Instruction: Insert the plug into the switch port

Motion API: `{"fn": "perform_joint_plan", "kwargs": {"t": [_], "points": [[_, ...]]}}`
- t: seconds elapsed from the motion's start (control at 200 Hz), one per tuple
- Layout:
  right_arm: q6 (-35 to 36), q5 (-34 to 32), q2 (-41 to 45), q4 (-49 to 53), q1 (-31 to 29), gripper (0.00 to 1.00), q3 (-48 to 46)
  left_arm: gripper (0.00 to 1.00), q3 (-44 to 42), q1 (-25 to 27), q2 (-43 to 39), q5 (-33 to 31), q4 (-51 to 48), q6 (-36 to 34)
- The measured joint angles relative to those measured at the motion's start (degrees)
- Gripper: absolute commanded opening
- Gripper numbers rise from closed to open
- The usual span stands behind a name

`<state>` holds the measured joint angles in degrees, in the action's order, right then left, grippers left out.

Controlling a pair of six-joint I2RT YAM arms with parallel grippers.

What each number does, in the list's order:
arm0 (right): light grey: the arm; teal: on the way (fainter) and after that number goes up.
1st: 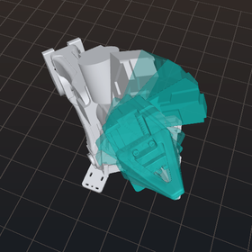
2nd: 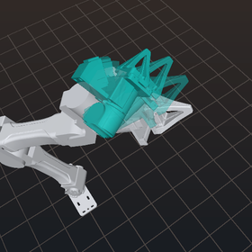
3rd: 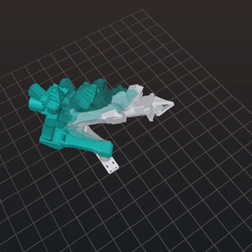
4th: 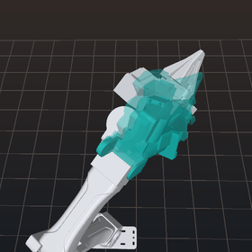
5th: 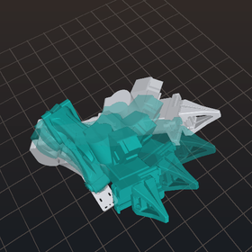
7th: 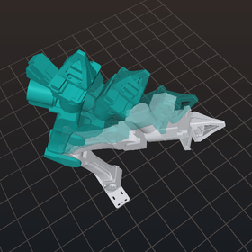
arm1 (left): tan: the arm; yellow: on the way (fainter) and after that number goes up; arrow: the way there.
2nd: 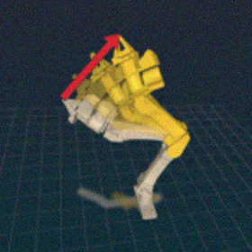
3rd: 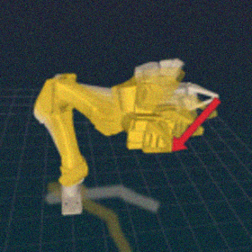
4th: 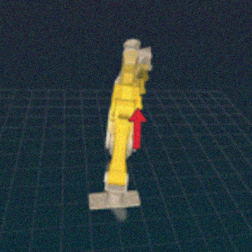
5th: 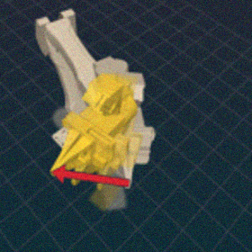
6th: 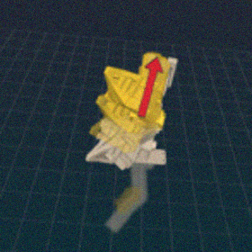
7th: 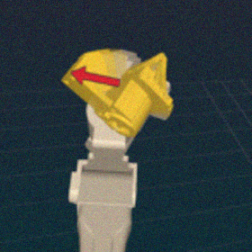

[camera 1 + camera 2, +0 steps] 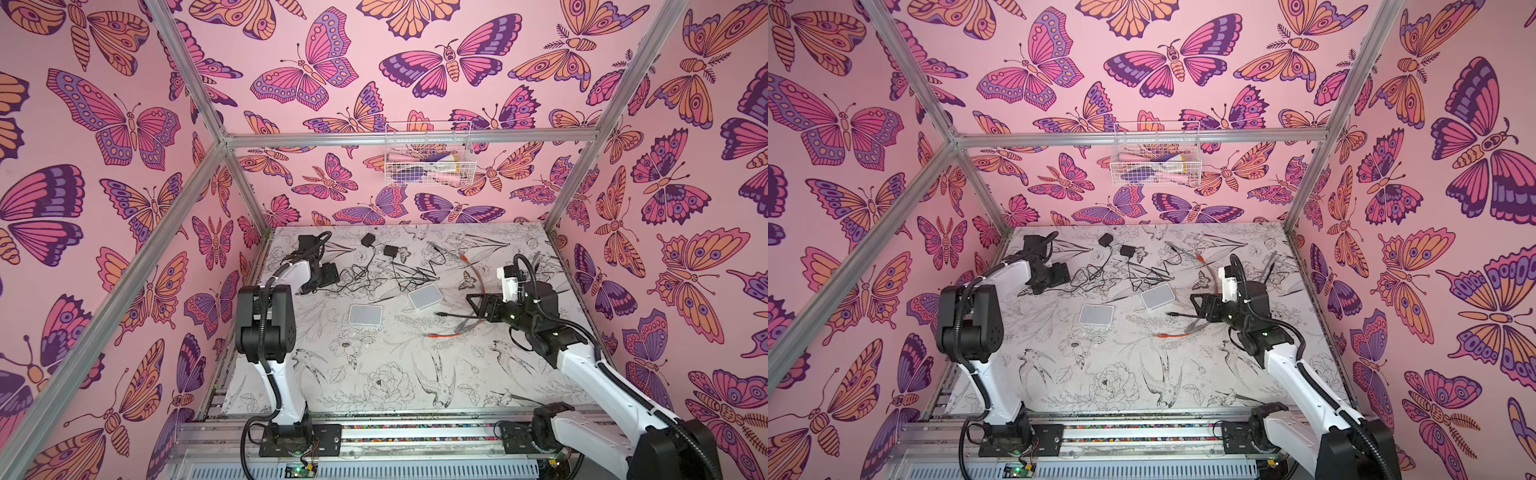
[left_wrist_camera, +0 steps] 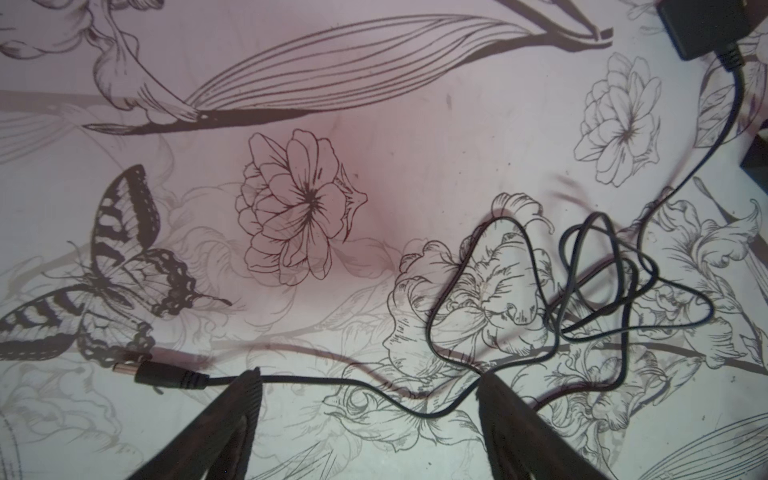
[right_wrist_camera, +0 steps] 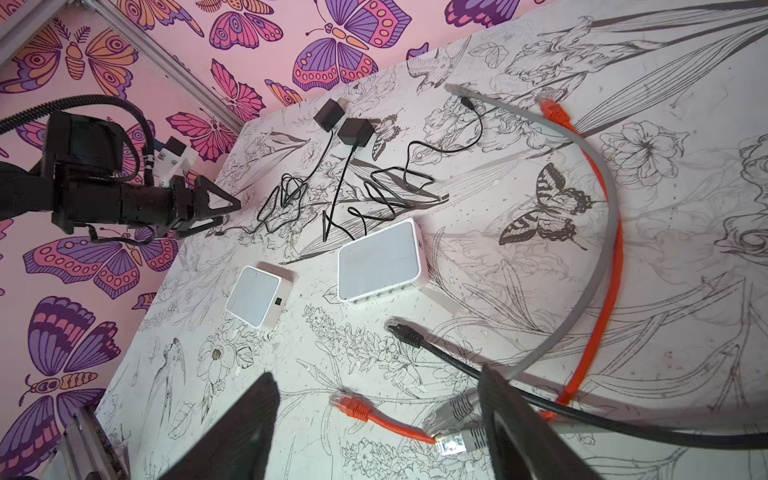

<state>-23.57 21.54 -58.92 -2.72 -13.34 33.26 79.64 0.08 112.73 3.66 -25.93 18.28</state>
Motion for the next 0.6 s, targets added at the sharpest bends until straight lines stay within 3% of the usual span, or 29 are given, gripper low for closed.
{"fn": "perform_joint_plan", "kwargs": {"t": [0.321, 0.601], "points": [[0.0, 0.0, 0.0, 0.2, -0.2, 0.75, 0.0, 0.81, 0.6, 2.6, 3.3, 1.7, -1.0, 0.1], [0.0, -0.5, 0.0, 0.3, -0.2, 0.74, 0.0, 0.78, -6.9, 9.4, -1.7, 4.6, 1.8, 3.0]]}}
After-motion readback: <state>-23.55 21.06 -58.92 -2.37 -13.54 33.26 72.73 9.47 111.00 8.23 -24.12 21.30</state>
